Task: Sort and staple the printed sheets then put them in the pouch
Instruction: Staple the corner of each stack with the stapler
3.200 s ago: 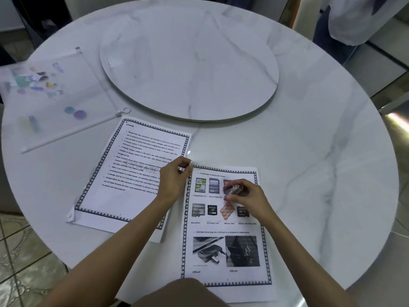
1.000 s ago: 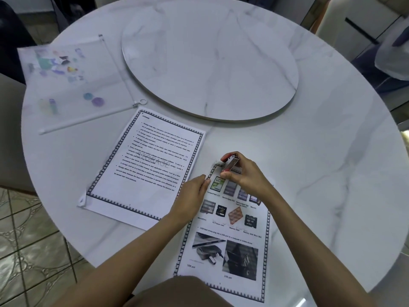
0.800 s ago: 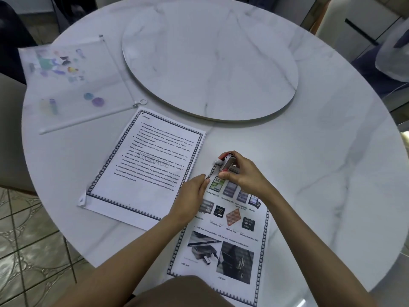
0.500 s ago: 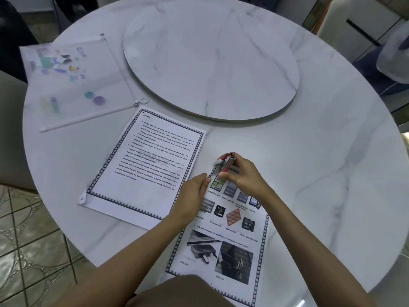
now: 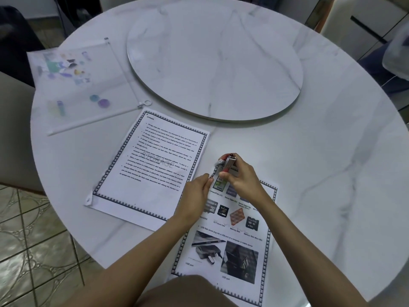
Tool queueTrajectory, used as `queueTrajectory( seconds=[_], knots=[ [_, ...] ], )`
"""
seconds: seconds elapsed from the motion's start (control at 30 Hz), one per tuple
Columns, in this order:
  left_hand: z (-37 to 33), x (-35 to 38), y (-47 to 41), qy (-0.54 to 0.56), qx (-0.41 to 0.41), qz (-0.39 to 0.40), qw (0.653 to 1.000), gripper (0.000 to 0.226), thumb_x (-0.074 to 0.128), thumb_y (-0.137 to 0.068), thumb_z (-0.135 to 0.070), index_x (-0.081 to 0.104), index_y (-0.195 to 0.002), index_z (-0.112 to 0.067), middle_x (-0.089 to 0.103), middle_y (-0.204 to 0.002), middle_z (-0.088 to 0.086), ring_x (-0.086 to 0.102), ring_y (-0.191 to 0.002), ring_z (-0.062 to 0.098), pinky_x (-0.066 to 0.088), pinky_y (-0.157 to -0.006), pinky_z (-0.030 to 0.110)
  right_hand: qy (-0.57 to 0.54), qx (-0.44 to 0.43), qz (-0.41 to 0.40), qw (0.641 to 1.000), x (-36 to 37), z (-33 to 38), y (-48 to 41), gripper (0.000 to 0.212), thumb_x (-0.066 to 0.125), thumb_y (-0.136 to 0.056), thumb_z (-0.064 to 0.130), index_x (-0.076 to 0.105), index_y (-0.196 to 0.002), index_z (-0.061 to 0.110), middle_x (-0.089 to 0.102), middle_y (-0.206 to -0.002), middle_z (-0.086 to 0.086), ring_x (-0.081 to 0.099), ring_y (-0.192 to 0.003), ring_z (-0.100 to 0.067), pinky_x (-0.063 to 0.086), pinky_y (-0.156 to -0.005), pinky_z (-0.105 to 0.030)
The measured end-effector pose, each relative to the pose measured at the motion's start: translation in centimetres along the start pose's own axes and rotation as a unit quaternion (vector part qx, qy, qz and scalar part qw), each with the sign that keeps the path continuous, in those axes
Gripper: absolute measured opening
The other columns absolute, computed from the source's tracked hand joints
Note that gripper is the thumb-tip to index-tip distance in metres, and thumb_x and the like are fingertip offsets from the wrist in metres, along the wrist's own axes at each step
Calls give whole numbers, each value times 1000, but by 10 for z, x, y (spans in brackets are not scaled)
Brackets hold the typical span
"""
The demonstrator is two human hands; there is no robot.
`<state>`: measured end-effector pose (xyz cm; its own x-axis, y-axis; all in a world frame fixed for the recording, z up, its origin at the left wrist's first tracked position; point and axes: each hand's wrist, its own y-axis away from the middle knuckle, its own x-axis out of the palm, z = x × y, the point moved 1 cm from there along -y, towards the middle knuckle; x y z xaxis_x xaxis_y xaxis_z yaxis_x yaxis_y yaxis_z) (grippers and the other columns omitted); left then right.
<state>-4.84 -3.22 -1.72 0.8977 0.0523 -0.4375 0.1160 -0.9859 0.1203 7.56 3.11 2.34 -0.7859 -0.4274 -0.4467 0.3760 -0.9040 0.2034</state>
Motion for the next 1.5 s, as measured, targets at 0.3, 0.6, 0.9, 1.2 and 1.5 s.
queueTrajectory(
  seconds=[0.3,0.6,0.9,1.2,1.5],
  knots=[
    [1,5,1,-14,-15,-11,1000,38,39,-98,-20,33,-61,-24,37,-56,-3,36,-47,5,33,-45,10,7,-22,-75,997,17,-8,-2,25,60,-83,-2,51,-99,15,65,-96,2,62,-86,-8,43,-76,-2],
    [9,10,-4,-32,-21,-6,999,29,39,-98,-21,44,-73,-8,41,-56,-3,35,-52,9,28,-49,18,-9,27,2,1000,-1,-14,-9,24,66,-81,6,56,-97,20,66,-95,7,62,-90,-5,49,-84,-15],
    [4,10,-6,-23,-20,5,1000,40,41,-98,-20,34,-58,-24,40,-53,-5,34,-49,5,32,-50,15,-138,31,-69,987,-21,-21,-7,26,69,-79,11,57,-99,22,67,-107,-1,62,-105,-17,50,-92,-31],
    [-5,22,-12,-1,-47,-2,999,39,40,-98,-20,39,-60,-18,42,-53,-5,35,-49,6,33,-48,14,61,19,-189,980,-33,-43,27,32,66,-81,5,54,-108,16,54,-105,2,53,-84,-1,41,-71,0],
    [-13,36,-15,10,-69,-22,997,19,46,-96,-17,60,-101,-6,57,-82,-1,49,-69,6,36,-56,-1,229,52,-184,954,-42,-88,60,40,65,-84,15,54,-122,8,53,-114,-9,51,-109,-22,40,-93,-27]
  ],
)
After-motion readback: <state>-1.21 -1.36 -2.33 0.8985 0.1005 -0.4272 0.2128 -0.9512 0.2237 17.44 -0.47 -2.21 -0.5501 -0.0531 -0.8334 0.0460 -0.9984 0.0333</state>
